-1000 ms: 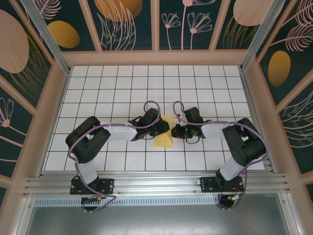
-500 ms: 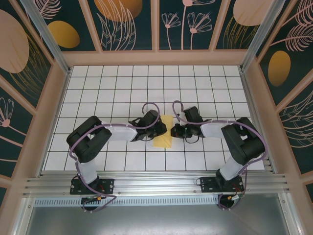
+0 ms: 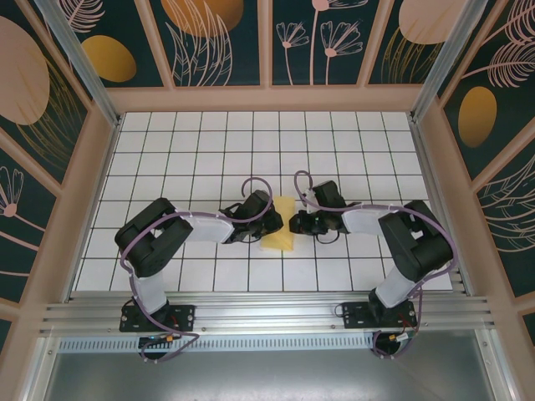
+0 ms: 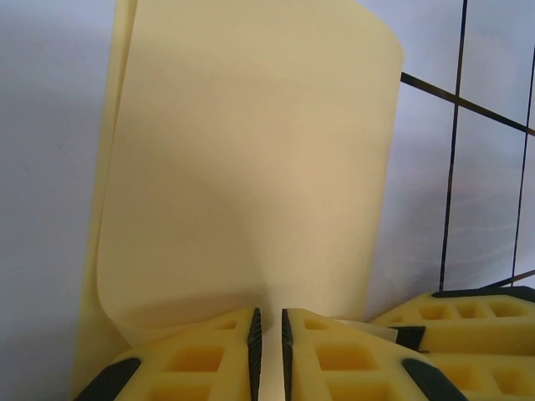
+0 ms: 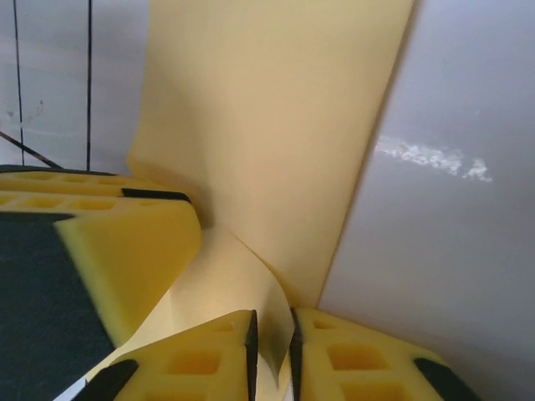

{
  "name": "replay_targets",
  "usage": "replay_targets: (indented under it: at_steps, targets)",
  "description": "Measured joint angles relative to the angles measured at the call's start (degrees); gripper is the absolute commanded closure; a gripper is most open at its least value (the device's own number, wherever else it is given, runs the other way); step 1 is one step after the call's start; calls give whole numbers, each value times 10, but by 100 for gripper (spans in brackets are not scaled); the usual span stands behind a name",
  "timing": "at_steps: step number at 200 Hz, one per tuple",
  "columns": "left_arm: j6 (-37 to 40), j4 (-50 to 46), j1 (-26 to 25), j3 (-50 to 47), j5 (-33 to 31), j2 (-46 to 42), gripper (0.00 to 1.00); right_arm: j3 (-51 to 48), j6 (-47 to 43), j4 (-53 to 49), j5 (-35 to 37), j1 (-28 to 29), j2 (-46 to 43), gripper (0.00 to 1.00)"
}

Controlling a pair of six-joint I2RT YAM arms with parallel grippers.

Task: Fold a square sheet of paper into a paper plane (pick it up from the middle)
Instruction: Fold the triangle a second time at the center of the table.

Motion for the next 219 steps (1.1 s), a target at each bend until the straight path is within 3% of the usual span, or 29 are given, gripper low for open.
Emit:
replay_targets:
  at_steps: [34,85,125,219]
  targets:
    - [0,3,0,-2,0,0,81,-3,19,-21,20,-2,-82,72]
    - [0,7,0,-4,1,0,81,-61,87,12,-27,10,-148,98]
    - [0,9,0,-4,2,0,82,-71,116,25,-48,45,-132,99]
    - [0,10,0,-4,2,0,82,-59,130,28,-56,62,-65,98]
